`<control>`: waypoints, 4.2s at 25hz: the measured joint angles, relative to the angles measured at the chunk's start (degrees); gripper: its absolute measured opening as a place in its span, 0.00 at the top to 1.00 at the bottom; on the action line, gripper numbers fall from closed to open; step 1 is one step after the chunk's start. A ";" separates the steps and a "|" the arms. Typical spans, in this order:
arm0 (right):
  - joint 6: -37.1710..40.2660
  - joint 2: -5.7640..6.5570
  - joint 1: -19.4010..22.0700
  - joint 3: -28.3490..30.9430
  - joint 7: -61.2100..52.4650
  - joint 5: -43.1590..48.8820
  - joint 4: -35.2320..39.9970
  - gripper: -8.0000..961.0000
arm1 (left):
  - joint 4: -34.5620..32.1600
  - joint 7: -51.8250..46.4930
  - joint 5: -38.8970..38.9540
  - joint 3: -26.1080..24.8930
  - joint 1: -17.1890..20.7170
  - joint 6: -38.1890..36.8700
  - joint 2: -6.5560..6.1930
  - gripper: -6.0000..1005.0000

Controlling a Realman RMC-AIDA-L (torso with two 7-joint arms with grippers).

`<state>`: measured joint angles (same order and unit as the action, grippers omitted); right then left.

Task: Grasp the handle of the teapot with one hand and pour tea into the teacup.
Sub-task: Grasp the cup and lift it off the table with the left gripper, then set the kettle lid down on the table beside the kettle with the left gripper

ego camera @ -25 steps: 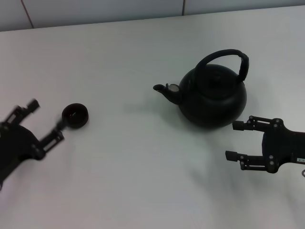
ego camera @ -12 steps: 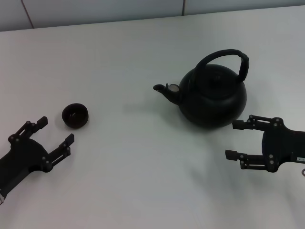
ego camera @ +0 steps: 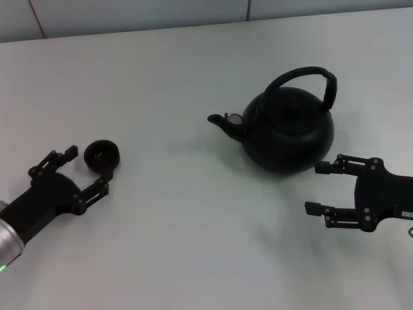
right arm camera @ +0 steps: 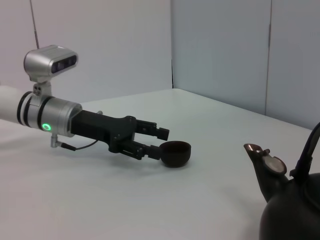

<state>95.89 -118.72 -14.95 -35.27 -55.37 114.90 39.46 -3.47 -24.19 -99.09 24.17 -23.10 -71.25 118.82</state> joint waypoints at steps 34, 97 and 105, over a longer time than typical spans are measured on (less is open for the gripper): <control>0.43 -0.09 -0.60 0.03 -0.14 -0.12 0.15 0.20 | 2.22 -0.49 0.04 -0.70 -5.38 7.88 0.26 0.28; 0.61 -0.09 -0.39 0.91 0.00 -0.21 0.28 0.20 | 17.68 9.33 -3.19 -4.59 -13.64 12.90 0.35 0.25; 0.69 -0.09 -0.34 1.00 0.00 -0.21 0.27 0.21 | 17.74 9.34 -3.22 -5.54 -12.80 10.06 0.29 0.21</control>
<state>96.58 -118.81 -15.29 -34.27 -55.37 114.69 39.73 14.27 -14.85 -102.31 18.63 -35.90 -61.20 119.11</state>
